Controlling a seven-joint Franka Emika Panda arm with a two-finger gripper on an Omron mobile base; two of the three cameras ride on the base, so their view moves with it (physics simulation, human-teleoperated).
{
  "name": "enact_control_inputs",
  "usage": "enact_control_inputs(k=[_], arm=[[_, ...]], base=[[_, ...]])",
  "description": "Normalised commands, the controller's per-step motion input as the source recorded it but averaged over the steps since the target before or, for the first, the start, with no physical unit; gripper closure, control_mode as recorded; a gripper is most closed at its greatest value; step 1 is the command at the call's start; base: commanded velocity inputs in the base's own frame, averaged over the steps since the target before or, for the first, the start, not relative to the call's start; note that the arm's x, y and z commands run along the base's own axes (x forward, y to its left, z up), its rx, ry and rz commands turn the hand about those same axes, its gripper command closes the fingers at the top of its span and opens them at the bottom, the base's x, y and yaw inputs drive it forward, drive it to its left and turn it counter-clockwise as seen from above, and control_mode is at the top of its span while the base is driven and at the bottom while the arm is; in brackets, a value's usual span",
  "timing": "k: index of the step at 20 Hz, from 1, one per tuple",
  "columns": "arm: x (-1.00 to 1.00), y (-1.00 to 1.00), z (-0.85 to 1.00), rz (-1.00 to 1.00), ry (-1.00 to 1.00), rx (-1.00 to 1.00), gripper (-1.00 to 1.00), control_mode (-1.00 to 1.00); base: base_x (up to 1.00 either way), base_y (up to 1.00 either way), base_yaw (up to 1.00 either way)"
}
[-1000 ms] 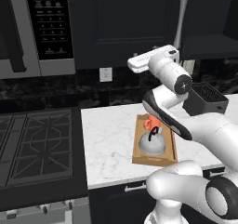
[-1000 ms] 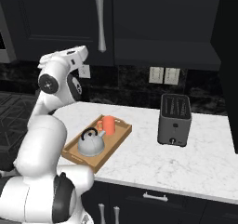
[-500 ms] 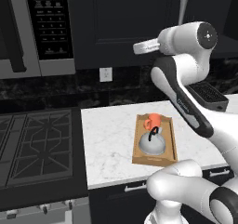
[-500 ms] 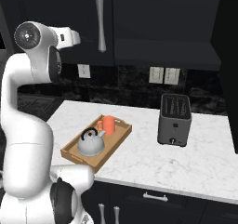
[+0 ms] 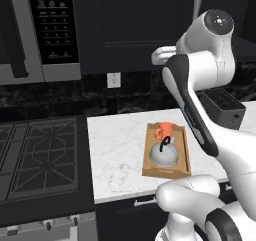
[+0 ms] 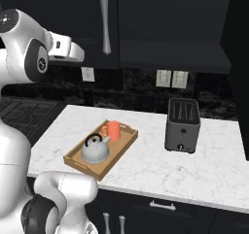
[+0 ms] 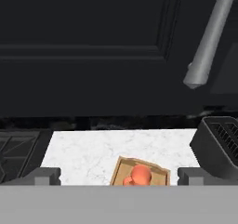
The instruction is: Pick the kettle from the counter and place it on the tray. Then pick the mug from the cabinet and place it on the tray. Then close the cabinet doors.
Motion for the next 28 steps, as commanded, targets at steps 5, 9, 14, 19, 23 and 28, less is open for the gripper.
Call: enact_control_inputs(k=[5, 9, 14, 19, 23, 28], arm=[[0.0, -0.61, -0.44, -0.2, 0.13, 0.14, -1.0, -1.0], [0.0, -0.75, -0.41, -0.18, 0.07, 0.18, -1.0, -1.0], [-0.04, -0.65, -0.54, -0.18, 0.0, 0.19, -1.0, -1.0], [-0.04, -0.74, -0.56, -0.17, -0.03, 0.22, -1.0, -1.0], [-0.01, -0.77, -0.54, -0.13, -0.01, 0.26, -1.0, -1.0], [-0.02, -0.91, -0.48, -0.05, -0.05, 0.31, -1.0, -1.0]], base=[[0.0, 0.0, 0.0], [0.0, 0.0, 0.0], [0.0, 0.0, 0.0], [0.0, 0.0, 0.0], [0.0, 0.0, 0.0], [0.0, 0.0, 0.0]])
